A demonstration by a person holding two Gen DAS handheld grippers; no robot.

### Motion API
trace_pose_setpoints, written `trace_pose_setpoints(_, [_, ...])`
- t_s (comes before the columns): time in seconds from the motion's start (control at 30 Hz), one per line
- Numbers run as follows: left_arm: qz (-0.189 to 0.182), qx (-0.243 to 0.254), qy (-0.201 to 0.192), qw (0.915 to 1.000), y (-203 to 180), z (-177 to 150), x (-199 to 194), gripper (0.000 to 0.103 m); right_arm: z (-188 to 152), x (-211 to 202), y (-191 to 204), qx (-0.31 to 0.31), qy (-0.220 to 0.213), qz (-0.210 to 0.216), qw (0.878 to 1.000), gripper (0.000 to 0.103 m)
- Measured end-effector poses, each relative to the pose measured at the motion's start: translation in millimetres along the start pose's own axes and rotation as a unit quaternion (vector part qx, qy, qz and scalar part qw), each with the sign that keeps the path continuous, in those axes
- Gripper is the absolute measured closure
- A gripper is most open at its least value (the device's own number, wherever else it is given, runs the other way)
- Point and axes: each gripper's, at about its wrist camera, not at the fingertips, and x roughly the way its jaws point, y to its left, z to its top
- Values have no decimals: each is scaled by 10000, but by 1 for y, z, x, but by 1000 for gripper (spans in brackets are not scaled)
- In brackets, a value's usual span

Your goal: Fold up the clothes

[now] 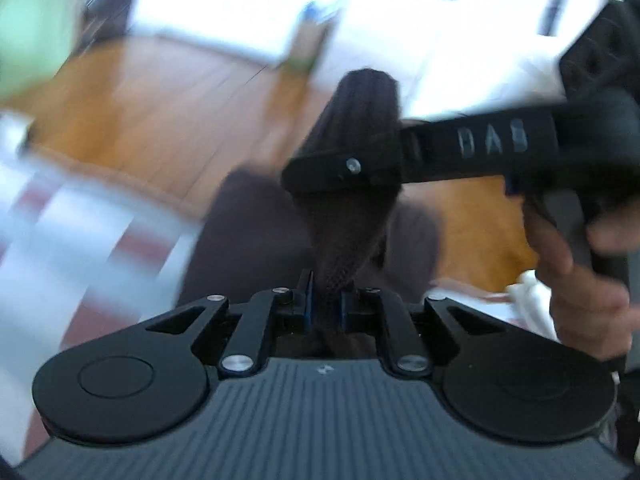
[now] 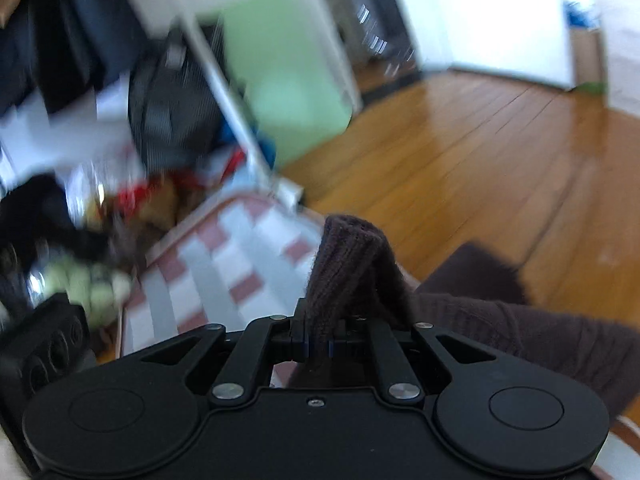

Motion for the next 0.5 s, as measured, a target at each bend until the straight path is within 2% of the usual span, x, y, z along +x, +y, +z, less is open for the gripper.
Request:
trace_pose_setpoints(0.1, [150,-724,611,9954,33,-18,12,91,-26,49,0,5,555,-61,9984,92])
trace_pose_setpoints(0.17, [187,-1156,981,9883,51,-29,19,89,-29,51,-2,139,554,-48,9984,92])
trace_pose_setpoints(0.27, [230,-1192,1098,9865,56,-31,26,88,-32,51,-5,335,511,-30,9981,92])
trace_pose_setpoints(0.37, [258,-753,845,9932,41,-34,21,88,-35,51,-7,530,468,-13,9975,92])
trace_pose_setpoints(0.43, [287,-464,612,9966,33,-30,20,82,-34,53,-8,586,517,71,9969,92])
trace_pose_setpoints(0.5, [540,-313,534,9966,33,-25,24,76,-28,59,-7,540,670,253,9960,92])
